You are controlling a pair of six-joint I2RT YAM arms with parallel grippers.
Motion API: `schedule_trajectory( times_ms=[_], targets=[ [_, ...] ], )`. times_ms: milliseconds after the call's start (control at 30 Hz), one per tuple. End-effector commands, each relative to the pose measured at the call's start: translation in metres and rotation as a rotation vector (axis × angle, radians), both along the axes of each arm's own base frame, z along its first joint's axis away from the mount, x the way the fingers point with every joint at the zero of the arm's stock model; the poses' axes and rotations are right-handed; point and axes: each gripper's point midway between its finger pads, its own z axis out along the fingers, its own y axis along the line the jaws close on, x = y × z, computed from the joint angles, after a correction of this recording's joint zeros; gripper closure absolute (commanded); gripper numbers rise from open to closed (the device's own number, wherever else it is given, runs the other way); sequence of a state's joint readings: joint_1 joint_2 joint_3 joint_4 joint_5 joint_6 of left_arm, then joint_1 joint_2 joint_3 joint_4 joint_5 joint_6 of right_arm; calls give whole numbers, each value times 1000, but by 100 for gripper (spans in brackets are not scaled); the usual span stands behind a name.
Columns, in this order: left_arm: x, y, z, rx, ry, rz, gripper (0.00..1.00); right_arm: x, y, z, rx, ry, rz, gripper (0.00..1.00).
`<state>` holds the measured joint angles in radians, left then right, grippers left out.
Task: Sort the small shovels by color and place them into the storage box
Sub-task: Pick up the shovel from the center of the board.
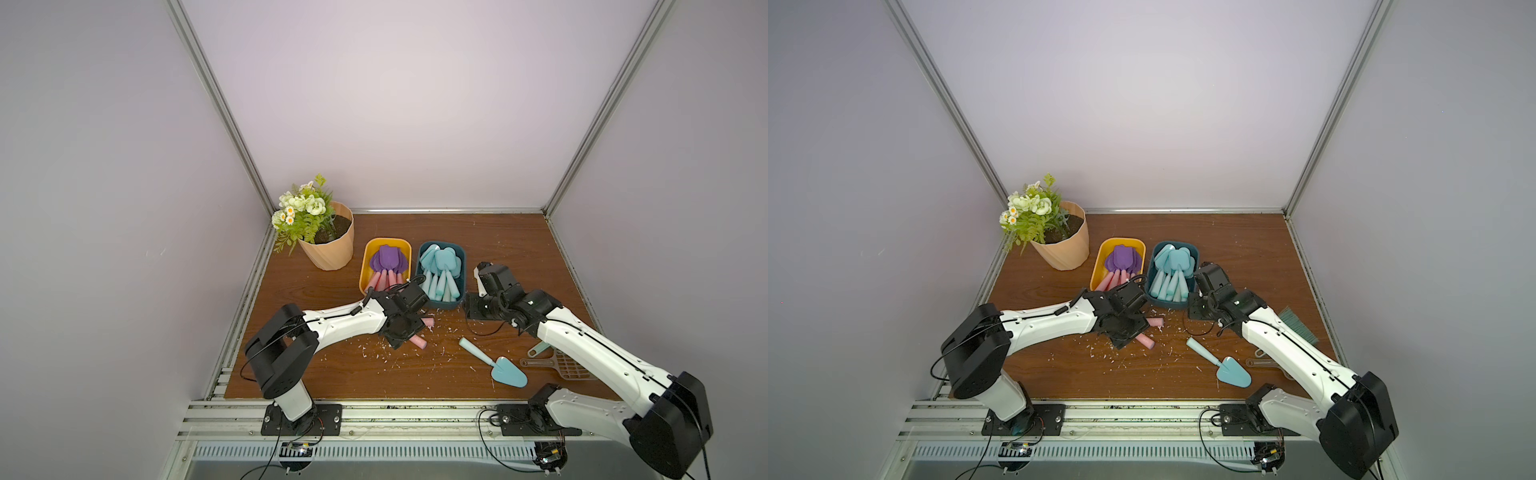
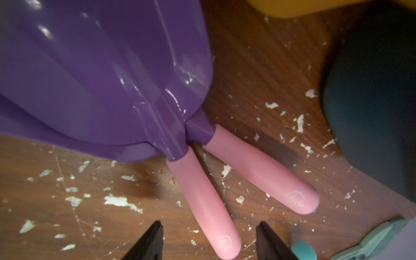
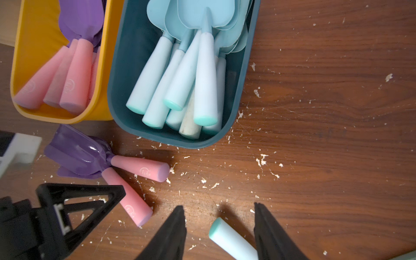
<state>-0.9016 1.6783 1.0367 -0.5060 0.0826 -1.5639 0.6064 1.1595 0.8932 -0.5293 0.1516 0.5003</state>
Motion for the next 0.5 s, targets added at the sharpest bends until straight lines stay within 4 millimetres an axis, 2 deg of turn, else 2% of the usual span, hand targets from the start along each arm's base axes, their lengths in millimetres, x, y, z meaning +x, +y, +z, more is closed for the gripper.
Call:
schedule_trajectory(
  times_ms=[0,133,233,367,467],
  targets=[
    [0,1,-12,8,47,42,36,7,0,17,9,-44,-10,46],
    [-7,3,-27,-5,88,38,43,8,-2,15,-1,-44,-15,46],
    [-14,9,-37,-13,116,41,58,10,-2,14,-6,-41,-17,46],
    [-32,14,-46,-54,173,28,86,11,1,6,-10,-16,-11,46],
    [-40,21,-39,-73,171,22,95,11,1,2,-15,-3,-15,46]
  ],
)
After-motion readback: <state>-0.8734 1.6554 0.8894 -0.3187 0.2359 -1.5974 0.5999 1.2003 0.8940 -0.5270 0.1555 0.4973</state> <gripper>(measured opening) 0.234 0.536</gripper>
